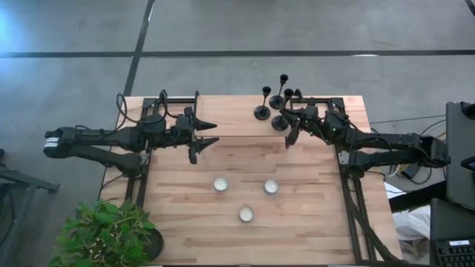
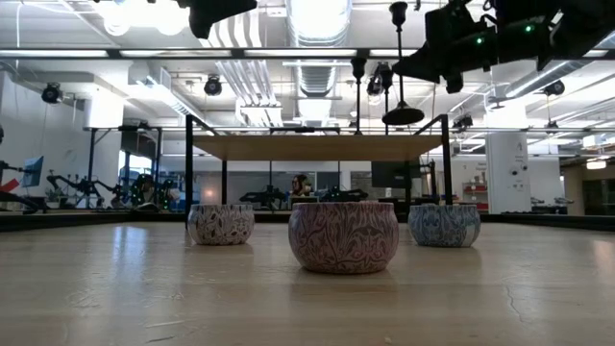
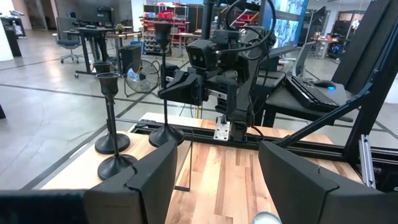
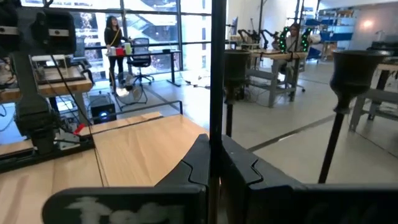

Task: Pick & Place candle stick holders
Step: Put the black candle holder on the shelf

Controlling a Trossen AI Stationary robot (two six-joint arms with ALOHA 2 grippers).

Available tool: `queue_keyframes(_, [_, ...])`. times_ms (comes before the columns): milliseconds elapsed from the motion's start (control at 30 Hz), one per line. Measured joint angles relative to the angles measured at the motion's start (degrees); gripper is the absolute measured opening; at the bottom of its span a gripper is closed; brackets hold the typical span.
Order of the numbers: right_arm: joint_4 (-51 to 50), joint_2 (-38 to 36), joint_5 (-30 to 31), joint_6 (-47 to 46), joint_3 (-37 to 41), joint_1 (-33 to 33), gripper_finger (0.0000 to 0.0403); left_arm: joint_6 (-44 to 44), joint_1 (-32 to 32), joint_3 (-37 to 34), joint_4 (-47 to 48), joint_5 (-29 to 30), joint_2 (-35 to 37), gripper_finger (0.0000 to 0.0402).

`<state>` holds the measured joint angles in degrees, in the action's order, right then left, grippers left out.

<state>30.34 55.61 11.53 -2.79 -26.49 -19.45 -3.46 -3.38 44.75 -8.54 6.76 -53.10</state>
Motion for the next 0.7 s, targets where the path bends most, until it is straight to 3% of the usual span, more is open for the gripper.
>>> queue_keyframes(700, [0.1, 1.1, -13.5, -1.5, 1.4, -6.8, 0.0011, 0.0, 0.0, 0.0, 0.0, 0.7, 0.0, 0.0234])
